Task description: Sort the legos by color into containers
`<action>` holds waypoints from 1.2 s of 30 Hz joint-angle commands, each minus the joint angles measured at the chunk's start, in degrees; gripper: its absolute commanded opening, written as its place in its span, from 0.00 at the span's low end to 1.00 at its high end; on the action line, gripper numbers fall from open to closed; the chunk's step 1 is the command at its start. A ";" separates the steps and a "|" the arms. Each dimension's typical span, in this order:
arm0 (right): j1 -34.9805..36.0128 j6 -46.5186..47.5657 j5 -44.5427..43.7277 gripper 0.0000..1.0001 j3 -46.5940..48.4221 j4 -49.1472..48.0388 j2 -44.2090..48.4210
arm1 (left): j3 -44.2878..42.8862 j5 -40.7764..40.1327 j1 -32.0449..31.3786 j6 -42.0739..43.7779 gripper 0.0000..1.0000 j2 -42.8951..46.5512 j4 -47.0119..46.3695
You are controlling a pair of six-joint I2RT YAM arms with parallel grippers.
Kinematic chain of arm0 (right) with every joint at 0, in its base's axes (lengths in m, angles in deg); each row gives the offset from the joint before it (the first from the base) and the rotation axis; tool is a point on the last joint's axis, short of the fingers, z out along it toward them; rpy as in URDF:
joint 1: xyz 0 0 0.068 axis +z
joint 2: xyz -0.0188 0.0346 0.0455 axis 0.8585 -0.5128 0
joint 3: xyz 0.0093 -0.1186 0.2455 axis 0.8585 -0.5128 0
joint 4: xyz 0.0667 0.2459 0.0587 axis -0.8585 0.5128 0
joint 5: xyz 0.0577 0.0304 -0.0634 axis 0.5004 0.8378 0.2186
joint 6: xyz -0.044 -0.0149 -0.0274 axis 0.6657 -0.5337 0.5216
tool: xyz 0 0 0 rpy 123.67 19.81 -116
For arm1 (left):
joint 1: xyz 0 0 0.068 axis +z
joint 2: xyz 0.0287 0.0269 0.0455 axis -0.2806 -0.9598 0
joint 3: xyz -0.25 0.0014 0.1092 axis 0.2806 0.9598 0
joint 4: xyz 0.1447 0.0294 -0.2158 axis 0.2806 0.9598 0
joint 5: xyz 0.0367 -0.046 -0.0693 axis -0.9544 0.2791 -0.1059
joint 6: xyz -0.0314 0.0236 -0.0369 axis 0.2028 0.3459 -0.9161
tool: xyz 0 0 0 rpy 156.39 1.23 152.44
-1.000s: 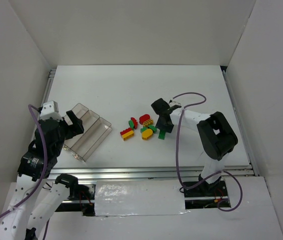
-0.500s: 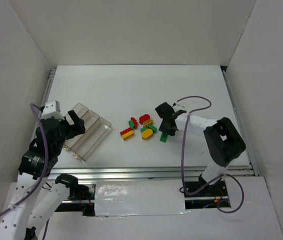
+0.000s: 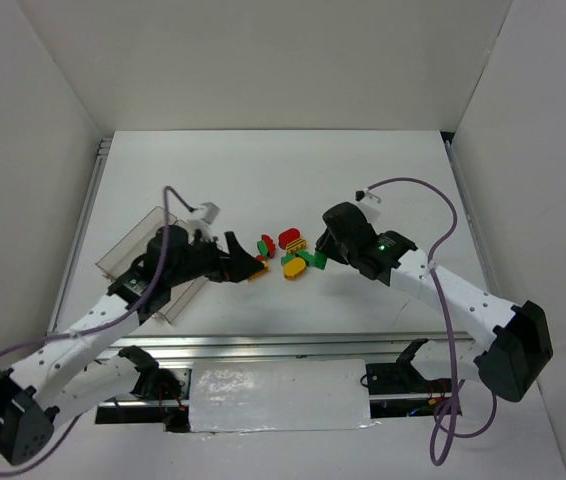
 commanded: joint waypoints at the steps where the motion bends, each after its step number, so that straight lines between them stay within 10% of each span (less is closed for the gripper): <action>1: 2.96 -2.21 -3.22 0.00 3.98 2.81 2.27 | -2.84 0.48 -9.96 -3.51 0.99 -5.31 -14.24; 28: 15.98 -5.99 -6.65 0.00 6.45 1.32 5.35 | -5.83 -3.14 -18.51 -4.47 0.66 -18.60 -23.74; 36: 16.15 -5.82 -5.95 0.00 7.60 0.62 5.35 | -6.27 -1.29 -18.51 -3.95 0.18 -19.30 -23.66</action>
